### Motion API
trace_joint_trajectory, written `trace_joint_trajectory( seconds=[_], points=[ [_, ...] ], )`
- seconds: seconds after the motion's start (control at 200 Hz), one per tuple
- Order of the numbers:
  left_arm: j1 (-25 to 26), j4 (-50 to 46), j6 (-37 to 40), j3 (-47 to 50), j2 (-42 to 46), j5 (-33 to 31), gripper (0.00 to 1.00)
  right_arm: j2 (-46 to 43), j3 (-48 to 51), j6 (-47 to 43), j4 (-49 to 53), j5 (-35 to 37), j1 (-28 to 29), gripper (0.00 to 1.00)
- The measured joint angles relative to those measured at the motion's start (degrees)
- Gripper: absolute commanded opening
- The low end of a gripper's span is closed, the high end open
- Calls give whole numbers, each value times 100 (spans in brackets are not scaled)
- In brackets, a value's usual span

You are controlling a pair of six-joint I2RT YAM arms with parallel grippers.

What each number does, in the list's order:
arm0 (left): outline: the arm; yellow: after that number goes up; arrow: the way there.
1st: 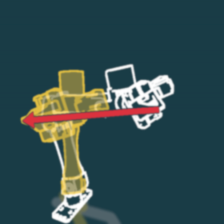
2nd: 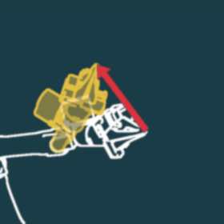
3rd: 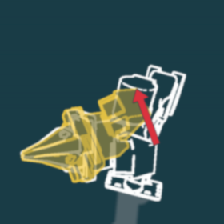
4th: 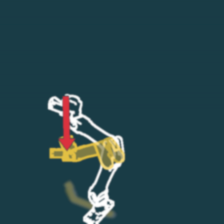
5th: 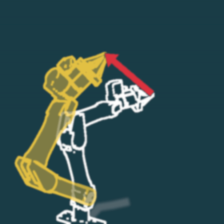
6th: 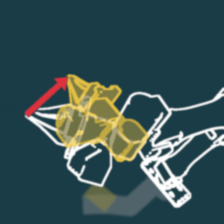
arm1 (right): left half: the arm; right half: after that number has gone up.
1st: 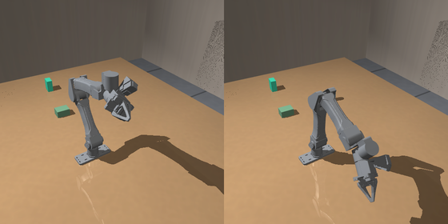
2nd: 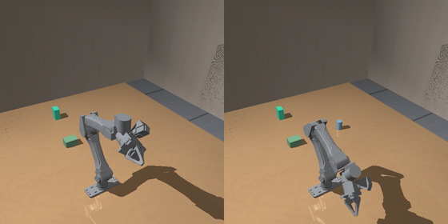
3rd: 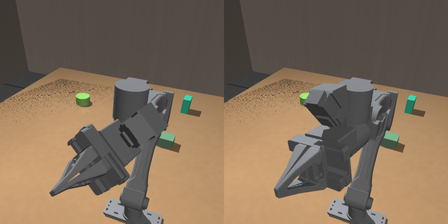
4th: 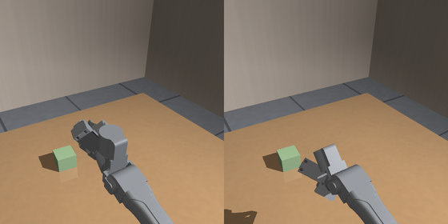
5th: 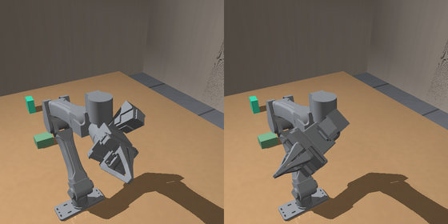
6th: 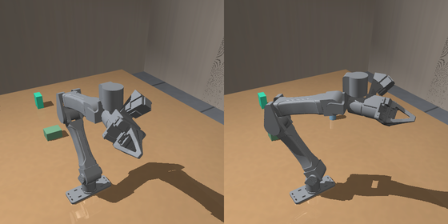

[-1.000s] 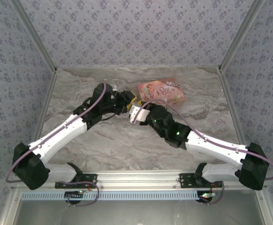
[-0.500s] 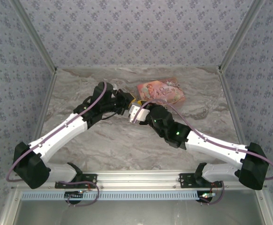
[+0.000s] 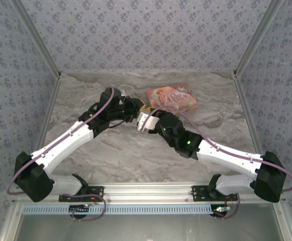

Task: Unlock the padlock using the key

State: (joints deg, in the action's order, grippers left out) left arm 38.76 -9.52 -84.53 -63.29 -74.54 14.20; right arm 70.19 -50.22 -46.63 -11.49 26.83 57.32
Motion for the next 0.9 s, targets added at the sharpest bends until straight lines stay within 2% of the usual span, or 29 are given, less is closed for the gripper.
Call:
trace_joint_trajectory(
  seconds=[0.245,0.65,0.789,0.899],
  points=[
    [0,-26,2,-42,-101,63,19,109,-31,-42,-72,0,11,0],
    [-2,-85,-2,-42,-103,35,0,162,-63,-39,-33,0,11,0],
    [0,-83,17,-42,-103,42,0,146,-63,92,42,-48,9,24],
    [4,-92,111,-42,-103,35,0,59,-87,354,365,-254,-39,39]
  ],
)
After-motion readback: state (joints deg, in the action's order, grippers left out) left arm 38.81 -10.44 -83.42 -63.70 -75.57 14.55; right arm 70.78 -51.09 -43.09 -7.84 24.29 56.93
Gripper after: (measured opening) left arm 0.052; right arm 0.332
